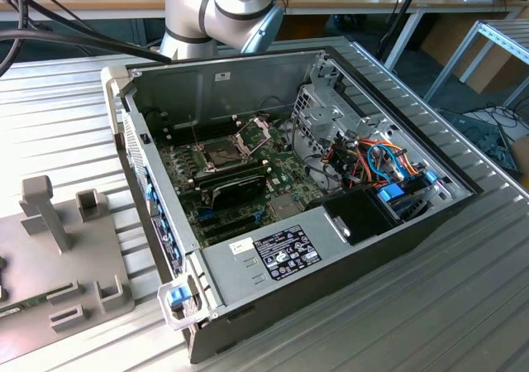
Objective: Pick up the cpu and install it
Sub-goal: 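Pick up the cpu and move it towards the insertion slot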
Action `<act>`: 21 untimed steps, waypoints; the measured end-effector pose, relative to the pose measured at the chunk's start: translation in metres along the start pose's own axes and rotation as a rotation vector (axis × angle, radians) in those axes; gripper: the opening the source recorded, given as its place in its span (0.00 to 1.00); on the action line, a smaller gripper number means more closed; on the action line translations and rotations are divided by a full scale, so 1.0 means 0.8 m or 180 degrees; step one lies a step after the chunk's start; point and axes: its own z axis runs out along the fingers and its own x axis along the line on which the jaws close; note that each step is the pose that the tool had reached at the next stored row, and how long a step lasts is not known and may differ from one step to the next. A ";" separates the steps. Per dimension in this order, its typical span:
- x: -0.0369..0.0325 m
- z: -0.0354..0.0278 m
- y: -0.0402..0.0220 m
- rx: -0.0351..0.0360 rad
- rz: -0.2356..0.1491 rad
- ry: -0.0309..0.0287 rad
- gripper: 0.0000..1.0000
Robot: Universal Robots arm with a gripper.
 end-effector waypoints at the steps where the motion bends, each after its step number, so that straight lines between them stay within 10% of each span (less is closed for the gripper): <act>1: 0.0000 0.0000 0.0000 0.0000 0.0000 0.0000 0.11; 10: 0.0000 0.0000 0.0000 0.0001 0.0000 0.0000 0.60; 21: 0.0000 0.0010 0.0000 0.0001 0.0000 0.0000 0.66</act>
